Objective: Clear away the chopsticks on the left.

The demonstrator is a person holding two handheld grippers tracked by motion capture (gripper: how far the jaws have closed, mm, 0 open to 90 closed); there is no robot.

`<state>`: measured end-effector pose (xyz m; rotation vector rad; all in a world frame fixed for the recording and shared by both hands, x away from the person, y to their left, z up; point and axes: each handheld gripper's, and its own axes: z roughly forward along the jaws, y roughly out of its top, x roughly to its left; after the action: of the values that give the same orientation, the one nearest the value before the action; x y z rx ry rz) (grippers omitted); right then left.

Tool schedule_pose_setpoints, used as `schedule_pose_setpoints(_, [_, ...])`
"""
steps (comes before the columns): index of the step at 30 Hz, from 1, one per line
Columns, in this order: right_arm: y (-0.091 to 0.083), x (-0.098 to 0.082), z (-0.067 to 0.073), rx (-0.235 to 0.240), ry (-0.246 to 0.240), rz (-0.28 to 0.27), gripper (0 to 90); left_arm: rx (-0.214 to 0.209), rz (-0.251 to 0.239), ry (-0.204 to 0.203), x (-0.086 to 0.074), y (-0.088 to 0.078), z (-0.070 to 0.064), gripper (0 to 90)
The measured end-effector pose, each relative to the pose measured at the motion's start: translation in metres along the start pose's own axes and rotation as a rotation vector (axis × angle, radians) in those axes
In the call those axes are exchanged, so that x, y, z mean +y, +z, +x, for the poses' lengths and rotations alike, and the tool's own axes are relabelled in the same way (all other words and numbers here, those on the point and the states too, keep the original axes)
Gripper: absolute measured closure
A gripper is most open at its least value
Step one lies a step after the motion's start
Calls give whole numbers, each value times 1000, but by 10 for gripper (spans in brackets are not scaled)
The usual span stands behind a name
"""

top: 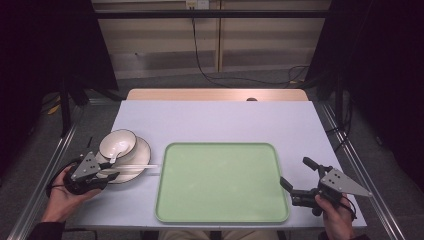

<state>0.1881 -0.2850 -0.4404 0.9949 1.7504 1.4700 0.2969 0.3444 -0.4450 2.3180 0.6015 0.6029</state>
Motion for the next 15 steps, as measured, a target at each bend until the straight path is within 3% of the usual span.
schedule_pose_setpoints(11, [0, 0, 0, -1, -1, -1, 11, -23, 16, 13, -1, 3, 0, 500])
schedule_pose_setpoints(15, [0, 0, 0, -10, -1, -1, 10, -29, 20, -1, -2, 2, -1, 560])
